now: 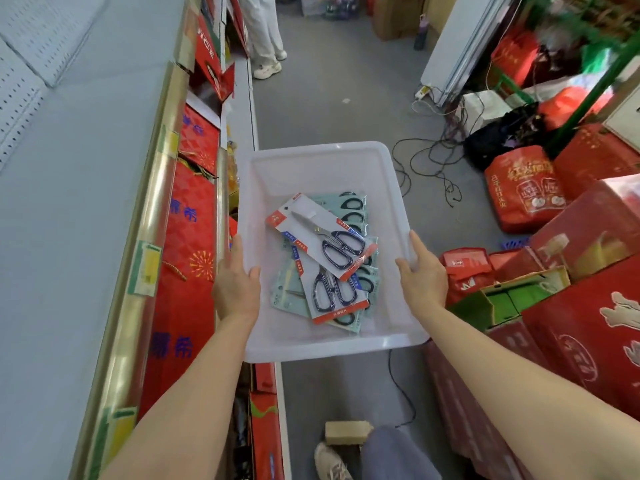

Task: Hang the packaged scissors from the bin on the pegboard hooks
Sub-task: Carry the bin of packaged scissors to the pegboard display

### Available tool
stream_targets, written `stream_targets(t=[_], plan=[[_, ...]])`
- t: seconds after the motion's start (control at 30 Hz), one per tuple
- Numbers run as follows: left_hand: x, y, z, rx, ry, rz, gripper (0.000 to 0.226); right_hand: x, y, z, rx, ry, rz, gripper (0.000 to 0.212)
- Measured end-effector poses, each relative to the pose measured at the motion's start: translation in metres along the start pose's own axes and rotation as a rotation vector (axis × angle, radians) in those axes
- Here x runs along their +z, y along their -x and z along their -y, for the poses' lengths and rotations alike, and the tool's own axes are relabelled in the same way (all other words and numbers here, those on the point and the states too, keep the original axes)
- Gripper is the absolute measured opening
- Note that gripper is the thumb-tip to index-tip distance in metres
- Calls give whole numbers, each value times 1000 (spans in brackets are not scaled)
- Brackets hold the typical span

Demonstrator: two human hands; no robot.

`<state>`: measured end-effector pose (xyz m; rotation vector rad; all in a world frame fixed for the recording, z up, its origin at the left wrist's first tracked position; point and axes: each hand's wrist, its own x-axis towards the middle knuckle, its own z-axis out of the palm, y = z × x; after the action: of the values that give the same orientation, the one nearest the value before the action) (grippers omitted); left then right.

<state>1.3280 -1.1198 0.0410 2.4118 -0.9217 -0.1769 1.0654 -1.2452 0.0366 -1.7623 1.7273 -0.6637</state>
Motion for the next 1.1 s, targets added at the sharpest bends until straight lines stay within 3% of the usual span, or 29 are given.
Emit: stream_targets(t=[0.27,0.73,1.1], plan=[[40,-72,0,-21,-20,34,72,45,-62,10,48,34,49,60],[144,-220,-22,-111,47,0,72,136,-245,21,59,65,171,60],[193,-285,-1,-117,-6,-23,74,206,-301,21,92,48,215,60]])
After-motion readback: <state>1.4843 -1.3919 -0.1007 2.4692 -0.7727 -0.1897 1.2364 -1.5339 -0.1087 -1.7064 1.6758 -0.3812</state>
